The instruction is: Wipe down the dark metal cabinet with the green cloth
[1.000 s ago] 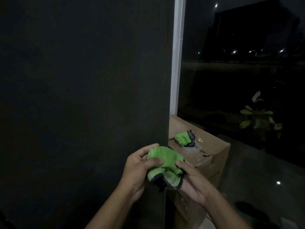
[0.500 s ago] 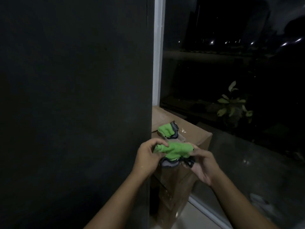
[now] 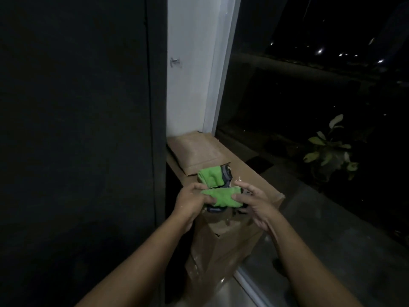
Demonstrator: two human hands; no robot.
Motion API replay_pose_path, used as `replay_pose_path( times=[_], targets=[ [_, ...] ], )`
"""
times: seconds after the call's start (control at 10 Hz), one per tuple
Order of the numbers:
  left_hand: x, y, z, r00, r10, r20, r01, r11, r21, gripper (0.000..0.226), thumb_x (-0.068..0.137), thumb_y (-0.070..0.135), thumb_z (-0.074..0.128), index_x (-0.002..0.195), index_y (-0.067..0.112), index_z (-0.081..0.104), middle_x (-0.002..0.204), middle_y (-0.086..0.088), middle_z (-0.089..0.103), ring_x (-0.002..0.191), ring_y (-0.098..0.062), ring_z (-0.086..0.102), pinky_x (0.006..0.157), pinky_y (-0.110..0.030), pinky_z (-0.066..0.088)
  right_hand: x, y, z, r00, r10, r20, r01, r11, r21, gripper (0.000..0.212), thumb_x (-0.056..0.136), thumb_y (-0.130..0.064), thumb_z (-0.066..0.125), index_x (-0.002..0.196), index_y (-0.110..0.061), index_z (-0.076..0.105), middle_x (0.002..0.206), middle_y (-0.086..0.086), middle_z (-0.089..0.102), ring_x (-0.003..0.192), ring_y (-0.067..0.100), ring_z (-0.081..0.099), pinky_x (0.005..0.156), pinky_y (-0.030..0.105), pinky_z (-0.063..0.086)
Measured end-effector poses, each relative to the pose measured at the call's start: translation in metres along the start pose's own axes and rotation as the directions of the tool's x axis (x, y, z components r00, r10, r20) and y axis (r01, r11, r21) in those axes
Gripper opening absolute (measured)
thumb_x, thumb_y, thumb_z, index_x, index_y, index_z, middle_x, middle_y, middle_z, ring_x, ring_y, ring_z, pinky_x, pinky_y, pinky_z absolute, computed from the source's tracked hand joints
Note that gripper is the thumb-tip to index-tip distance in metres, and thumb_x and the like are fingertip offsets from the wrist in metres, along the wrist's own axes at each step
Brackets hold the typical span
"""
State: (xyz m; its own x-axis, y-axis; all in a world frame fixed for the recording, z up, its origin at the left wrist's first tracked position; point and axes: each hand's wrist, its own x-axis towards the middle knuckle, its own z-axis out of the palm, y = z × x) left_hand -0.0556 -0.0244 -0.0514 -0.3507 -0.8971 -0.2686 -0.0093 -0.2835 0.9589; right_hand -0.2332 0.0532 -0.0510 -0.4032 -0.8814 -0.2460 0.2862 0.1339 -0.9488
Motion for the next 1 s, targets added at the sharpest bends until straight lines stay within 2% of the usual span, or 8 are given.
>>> replay_pose_path(
  times=[0.1,0.3,0.4,0.5,0.7,0.8,0.9,1.0],
  targets=[
    [0.037,-0.009,0.016,0.992,0.063,-0.111,-0.053,0.994,0.091,0.043,0.052,0.002,0.087,0.088,0.014,0.068,0.097,-0.011,0.070,0.086,-0.026,0.069,0.078,-0.041,0.059,0.048,0.005,-0.009,1.000,-0.011,-0.020,0.010,0.999,-0.052,0.054,0.072,0.005,0.081,0.123,-0.005,0.066,0.112,0.024,0.071,0.098,0.039,0.070,0.092,0.056,0.055],
    [0.083,-0.019,0.044,0.949,0.250,-0.190,-0.170,0.919,0.356,0.040,0.058,-0.001,0.085,0.092,0.010,0.069,0.101,-0.003,0.060,0.087,-0.017,0.058,0.064,-0.018,0.042,0.112,0.020,-0.017,0.984,-0.175,-0.028,0.149,0.904,-0.402,0.043,0.076,0.002,0.082,0.113,-0.017,0.071,0.101,0.008,0.072,0.089,0.021,0.069,0.073,0.031,0.058],
    [0.094,-0.028,0.052,0.935,0.310,-0.173,-0.200,0.862,0.466,0.040,0.059,-0.002,0.083,0.093,0.012,0.067,0.098,-0.003,0.057,0.082,-0.016,0.054,0.060,-0.018,0.037,0.123,0.027,-0.023,0.962,-0.271,0.033,0.229,0.737,-0.636,0.042,0.080,-0.001,0.080,0.119,-0.012,0.069,0.106,0.005,0.069,0.095,0.016,0.065,0.069,0.012,0.048],
    [0.102,-0.040,0.056,0.942,0.318,-0.105,-0.208,0.803,0.559,0.040,0.064,0.004,0.082,0.098,0.015,0.065,0.100,-0.004,0.060,0.088,-0.019,0.056,0.065,-0.022,0.037,0.129,0.034,-0.027,0.943,-0.320,0.090,0.276,0.603,-0.748,0.044,0.081,0.004,0.076,0.123,-0.006,0.067,0.114,0.008,0.067,0.103,0.014,0.059,0.078,0.009,0.040],
    [0.102,-0.047,0.054,0.961,0.268,0.073,-0.237,0.657,0.716,0.041,0.084,0.022,0.070,0.125,0.022,0.063,0.121,-0.004,0.066,0.108,-0.021,0.062,0.085,-0.020,0.045,0.135,0.044,-0.038,0.960,-0.254,0.115,0.197,0.322,-0.926,0.050,0.086,-0.017,0.074,0.134,-0.018,0.060,0.126,0.010,0.066,0.112,0.028,0.062,0.088,0.028,0.046],
    [0.088,-0.034,0.047,0.955,0.268,0.126,-0.266,0.591,0.762,0.045,0.093,0.022,0.056,0.137,0.018,0.052,0.128,-0.012,0.062,0.116,-0.029,0.058,0.095,-0.030,0.047,0.131,0.034,-0.034,0.976,-0.195,0.101,0.141,0.203,-0.969,0.055,0.088,-0.029,0.070,0.140,-0.027,0.052,0.131,0.008,0.060,0.119,0.029,0.057,0.095,0.037,0.048],
    [0.074,-0.019,0.035,0.954,0.249,0.170,-0.281,0.531,0.799,0.052,0.094,0.030,0.053,0.144,0.022,0.038,0.134,-0.016,0.052,0.122,-0.033,0.052,0.098,-0.038,0.045,0.125,0.023,-0.029,0.964,-0.231,0.135,0.174,0.158,-0.972,0.058,0.086,-0.032,0.070,0.140,-0.029,0.049,0.137,0.013,0.051,0.130,0.035,0.044,0.104,0.048,0.042],
    [0.048,0.010,0.024,0.958,0.205,0.201,-0.280,0.506,0.816,0.058,0.095,0.038,0.051,0.147,0.029,0.026,0.148,-0.013,0.032,0.135,-0.034,0.037,0.108,-0.050,0.028,0.114,0.008,-0.018,0.934,-0.306,0.185,0.269,0.263,-0.926,0.050,0.085,-0.020,0.071,0.133,-0.018,0.059,0.123,0.016,0.056,0.121,0.036,0.048,0.099,0.038,0.044]
  ],
)
